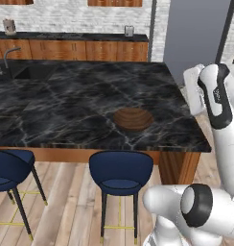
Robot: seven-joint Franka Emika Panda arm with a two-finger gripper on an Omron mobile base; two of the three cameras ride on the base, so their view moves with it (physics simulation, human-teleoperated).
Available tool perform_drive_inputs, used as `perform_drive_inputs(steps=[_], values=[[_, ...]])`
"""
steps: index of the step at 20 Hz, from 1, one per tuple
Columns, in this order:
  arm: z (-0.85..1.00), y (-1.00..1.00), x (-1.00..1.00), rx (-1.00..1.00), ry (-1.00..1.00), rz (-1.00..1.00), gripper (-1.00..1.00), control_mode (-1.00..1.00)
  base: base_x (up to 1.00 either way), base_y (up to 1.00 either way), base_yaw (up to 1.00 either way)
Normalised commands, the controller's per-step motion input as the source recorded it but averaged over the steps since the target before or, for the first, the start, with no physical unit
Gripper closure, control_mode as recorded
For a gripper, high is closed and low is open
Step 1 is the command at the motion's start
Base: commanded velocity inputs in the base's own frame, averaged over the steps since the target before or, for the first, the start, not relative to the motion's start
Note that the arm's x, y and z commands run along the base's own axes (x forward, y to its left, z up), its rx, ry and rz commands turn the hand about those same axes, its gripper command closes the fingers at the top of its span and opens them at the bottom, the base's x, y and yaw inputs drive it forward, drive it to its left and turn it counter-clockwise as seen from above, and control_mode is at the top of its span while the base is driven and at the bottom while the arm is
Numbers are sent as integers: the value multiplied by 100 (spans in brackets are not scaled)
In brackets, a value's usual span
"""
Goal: Pick up the bowls from the cabinet and place each bowl in front of a stool on the dining counter.
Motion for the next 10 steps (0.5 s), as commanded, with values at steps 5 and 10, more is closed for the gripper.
perform_drive_inputs(steps=[5, 10], values=[[49, 67, -57, -9, 1, -11, -100, -100, 0, 0, 0], [28, 32, -25, -4, 1, -5, -100, -100, 0, 0, 0]])
